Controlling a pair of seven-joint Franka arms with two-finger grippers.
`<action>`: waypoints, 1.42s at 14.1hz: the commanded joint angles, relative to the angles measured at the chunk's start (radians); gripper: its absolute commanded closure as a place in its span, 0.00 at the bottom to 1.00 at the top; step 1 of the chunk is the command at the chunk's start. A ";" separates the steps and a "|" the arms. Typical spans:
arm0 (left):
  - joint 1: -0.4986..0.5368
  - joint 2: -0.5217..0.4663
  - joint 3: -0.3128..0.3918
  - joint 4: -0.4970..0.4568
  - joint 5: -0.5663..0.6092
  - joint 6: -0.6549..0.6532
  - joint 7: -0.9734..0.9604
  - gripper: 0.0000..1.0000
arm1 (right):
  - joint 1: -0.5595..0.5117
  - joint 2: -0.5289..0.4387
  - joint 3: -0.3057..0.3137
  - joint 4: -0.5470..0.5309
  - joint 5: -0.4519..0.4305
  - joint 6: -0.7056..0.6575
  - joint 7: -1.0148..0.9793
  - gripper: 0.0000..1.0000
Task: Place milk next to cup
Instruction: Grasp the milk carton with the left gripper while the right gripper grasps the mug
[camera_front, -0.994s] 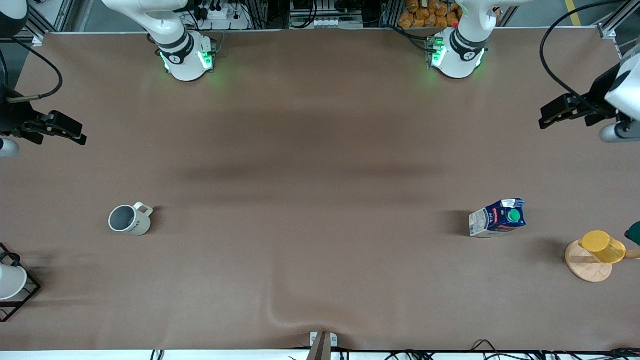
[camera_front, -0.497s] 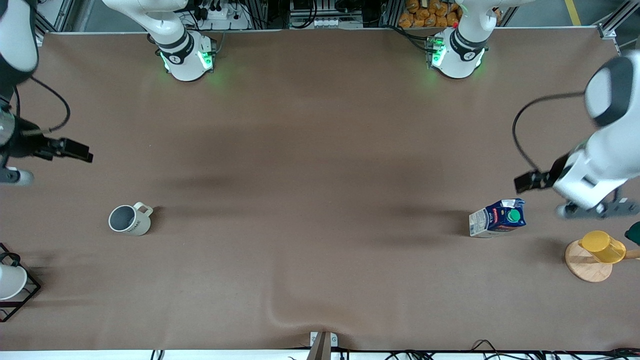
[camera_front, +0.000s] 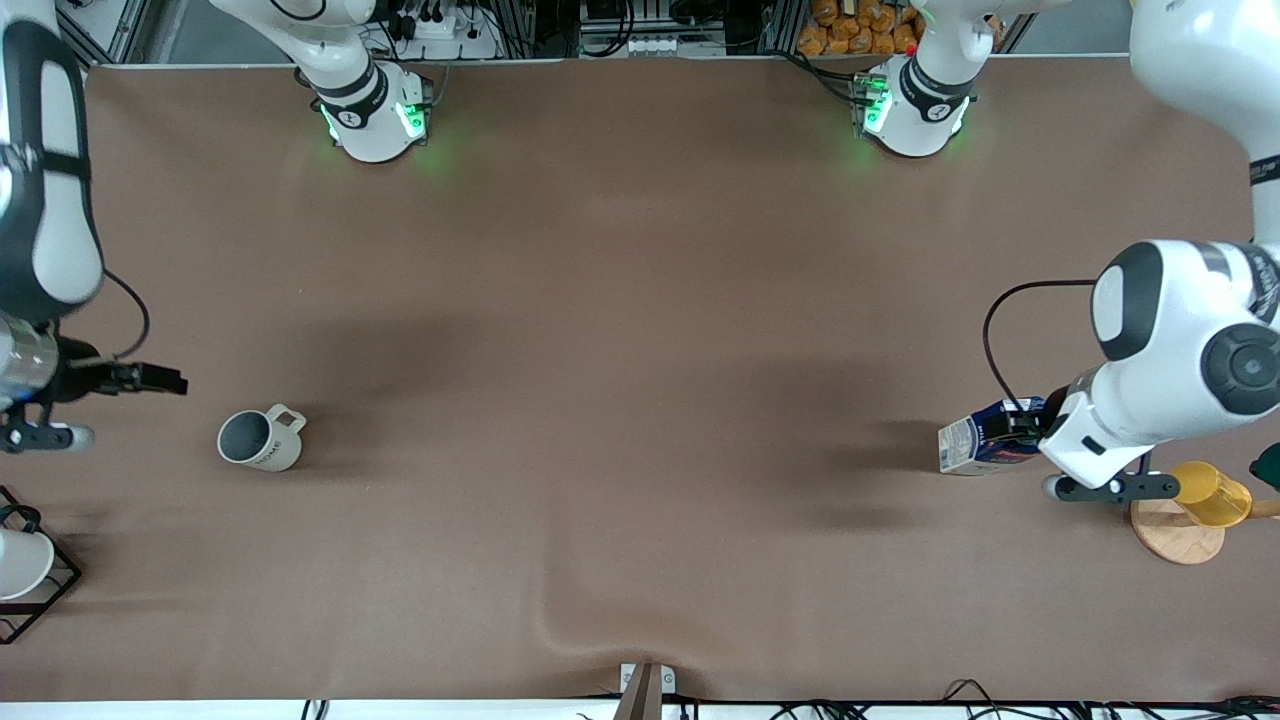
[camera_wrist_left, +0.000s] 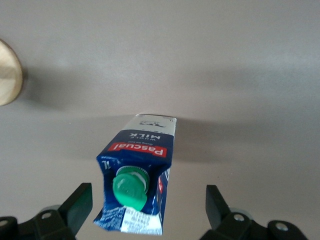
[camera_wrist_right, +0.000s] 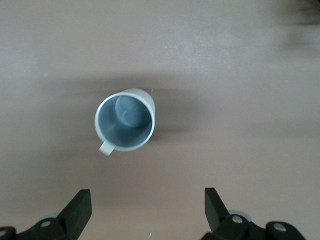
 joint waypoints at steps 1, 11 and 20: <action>-0.007 0.022 0.003 0.013 0.028 -0.003 -0.017 0.00 | -0.004 0.059 0.011 0.014 0.013 0.045 -0.009 0.00; 0.023 0.046 0.006 -0.010 0.031 -0.010 -0.007 0.00 | -0.020 0.188 0.011 0.033 0.124 0.126 -0.194 0.02; 0.016 0.043 0.006 -0.002 0.031 -0.012 -0.013 0.59 | -0.012 0.242 0.016 0.053 0.128 0.172 -0.121 1.00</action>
